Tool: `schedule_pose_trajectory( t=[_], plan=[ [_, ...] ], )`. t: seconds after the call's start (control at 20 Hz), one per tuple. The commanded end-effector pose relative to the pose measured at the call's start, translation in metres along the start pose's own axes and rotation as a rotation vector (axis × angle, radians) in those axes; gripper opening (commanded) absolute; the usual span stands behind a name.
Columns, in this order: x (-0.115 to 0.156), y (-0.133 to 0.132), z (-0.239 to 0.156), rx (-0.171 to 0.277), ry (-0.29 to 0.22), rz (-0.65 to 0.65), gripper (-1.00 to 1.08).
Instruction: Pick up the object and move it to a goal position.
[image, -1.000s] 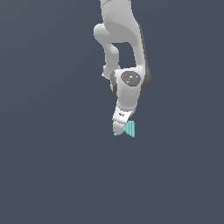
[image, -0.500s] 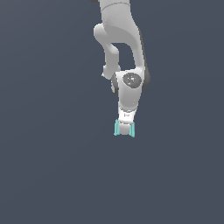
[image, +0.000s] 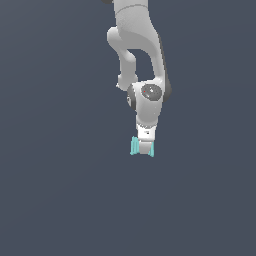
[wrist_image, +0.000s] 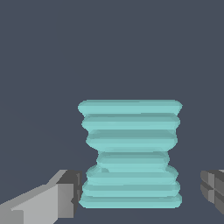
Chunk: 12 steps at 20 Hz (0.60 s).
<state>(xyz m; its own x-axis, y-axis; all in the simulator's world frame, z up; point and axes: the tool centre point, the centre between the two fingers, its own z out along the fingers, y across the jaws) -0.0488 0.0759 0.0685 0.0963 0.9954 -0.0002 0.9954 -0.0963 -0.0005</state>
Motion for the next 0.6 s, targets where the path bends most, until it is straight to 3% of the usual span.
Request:
schedule_pose_trajectory(
  t=[0.0,0.55],
  plan=[
    [0.0,0.0,0.0,0.0,0.0,0.0,1.0],
    [0.0,-0.001,0.04,0.0,0.0,-0.005,1.0]
  ],
)
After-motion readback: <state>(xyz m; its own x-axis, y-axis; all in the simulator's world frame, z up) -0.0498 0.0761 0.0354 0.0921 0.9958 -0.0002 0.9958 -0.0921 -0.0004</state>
